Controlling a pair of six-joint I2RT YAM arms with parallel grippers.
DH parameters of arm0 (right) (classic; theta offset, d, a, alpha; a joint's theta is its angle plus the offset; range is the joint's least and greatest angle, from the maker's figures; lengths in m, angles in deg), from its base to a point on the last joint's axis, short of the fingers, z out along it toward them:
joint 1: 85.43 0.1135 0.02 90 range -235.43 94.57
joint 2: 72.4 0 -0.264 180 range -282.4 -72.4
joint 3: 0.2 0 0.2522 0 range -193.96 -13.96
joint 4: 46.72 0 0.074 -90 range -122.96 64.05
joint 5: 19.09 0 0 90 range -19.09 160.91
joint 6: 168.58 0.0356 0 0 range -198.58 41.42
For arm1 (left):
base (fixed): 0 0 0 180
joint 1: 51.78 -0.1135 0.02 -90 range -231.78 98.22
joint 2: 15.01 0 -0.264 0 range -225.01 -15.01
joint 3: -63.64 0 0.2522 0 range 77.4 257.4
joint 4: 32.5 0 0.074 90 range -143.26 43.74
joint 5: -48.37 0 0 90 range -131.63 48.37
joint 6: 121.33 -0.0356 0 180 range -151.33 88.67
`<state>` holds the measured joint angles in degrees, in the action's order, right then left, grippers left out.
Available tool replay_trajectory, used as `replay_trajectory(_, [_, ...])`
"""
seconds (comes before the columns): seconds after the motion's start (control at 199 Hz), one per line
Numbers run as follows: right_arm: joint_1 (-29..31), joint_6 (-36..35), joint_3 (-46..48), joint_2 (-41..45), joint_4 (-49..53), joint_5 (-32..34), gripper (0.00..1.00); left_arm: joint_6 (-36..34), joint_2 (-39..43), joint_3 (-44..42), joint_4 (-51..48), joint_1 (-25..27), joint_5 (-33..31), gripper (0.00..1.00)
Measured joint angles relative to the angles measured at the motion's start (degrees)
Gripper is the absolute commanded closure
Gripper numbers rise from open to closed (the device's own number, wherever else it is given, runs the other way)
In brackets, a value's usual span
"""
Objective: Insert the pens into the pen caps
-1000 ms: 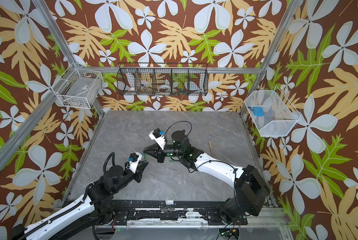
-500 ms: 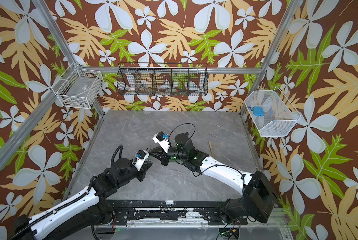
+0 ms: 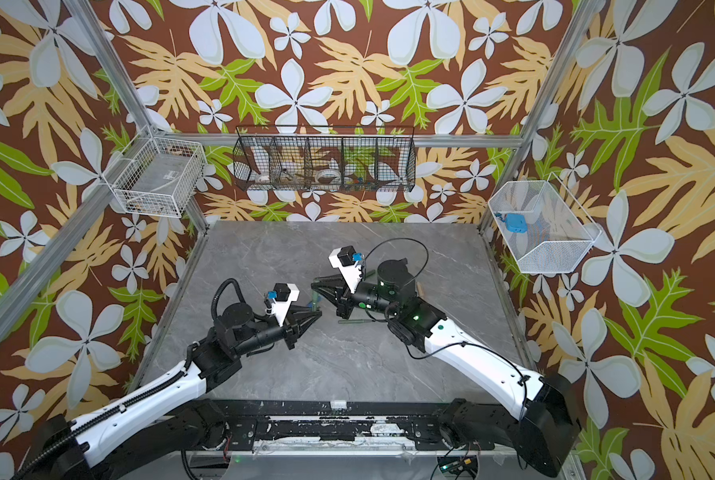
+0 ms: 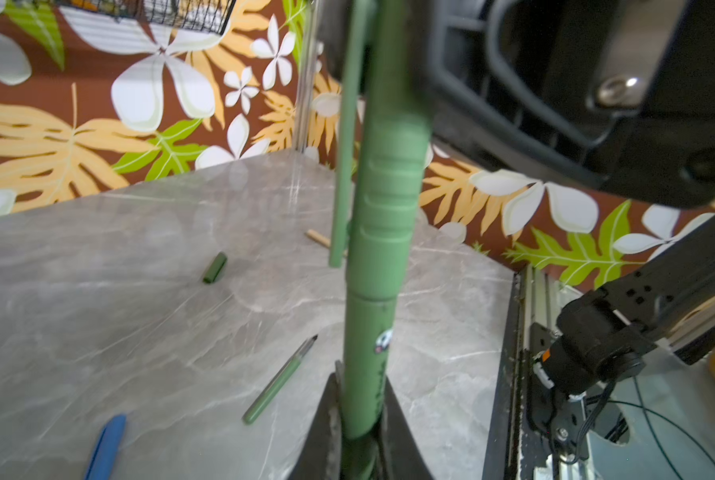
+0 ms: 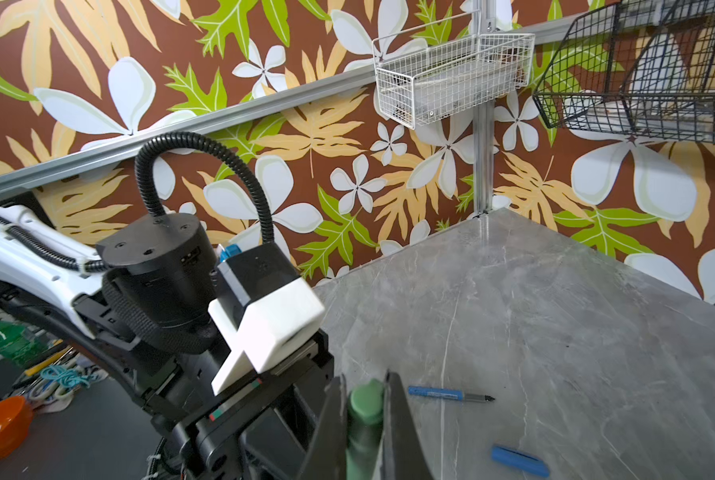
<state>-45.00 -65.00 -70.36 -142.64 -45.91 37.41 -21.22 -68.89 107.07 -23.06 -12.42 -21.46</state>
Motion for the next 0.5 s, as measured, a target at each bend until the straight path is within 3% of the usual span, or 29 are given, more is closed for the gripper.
replay_trajectory(0.085, [-1.2, 0.4, -1.3, 0.2, 2.4, -1.4, 0.87, 1.1, -1.4, -0.1, 2.0, 0.8, 0.7, 1.00])
replay_trajectory(0.216, [-1.8, -0.4, -2.9, 0.7, 6.9, -2.1, 0.64, 3.0, -3.5, -0.2, 5.9, 1.3, 4.1, 1.00])
replay_trajectory(0.301, [-2.0, -1.2, -3.9, 1.7, 10.9, -1.0, 0.54, 3.0, -4.5, -0.4, 8.2, 1.3, 6.3, 1.00])
replay_trajectory(0.502, [-4.0, -2.4, -3.1, 6.8, 15.0, 1.0, 0.46, 3.0, -4.7, -1.8, 10.5, 1.4, 9.1, 1.00])
